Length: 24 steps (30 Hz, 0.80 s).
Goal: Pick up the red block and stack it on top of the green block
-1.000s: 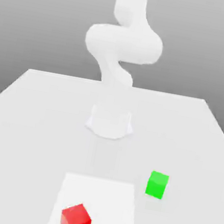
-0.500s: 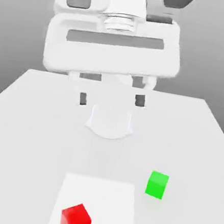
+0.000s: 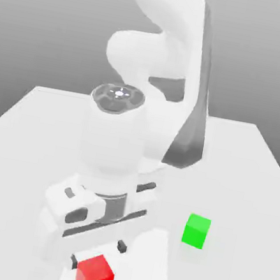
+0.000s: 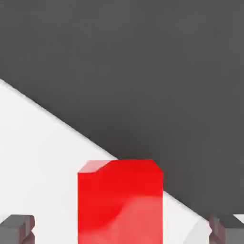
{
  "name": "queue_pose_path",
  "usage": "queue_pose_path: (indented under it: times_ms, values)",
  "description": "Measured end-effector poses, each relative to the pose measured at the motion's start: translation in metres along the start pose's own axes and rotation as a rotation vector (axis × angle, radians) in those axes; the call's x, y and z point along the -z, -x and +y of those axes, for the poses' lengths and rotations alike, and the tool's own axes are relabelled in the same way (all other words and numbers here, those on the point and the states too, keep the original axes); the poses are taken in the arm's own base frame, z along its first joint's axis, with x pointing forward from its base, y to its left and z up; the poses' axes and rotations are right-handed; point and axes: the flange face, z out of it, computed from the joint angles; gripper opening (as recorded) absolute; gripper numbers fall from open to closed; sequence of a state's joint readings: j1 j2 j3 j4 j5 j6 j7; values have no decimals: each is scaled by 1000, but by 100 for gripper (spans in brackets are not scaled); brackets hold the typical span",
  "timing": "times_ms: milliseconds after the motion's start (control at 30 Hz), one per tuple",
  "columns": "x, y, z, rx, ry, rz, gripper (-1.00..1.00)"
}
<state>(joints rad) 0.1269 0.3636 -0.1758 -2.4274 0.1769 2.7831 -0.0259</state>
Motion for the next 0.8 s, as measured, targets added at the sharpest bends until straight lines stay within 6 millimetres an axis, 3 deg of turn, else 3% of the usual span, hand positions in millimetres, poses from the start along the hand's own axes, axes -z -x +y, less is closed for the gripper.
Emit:
queue_pose_path:
  times_ms: [33, 267, 433, 567, 700, 800]
  values:
    - [-11, 1, 0, 0, 0, -1, -100]
    - [-12, 1, 0, 0, 0, -3, -100]
    - [42, 4, -4, 8, -3, -5, -100]
    - [59, 54, -67, 142, -37, -26, -100]
    - [73, 128, -140, 353, -44, -33, -100]
    - [81, 173, -152, 436, -30, -24, -100]
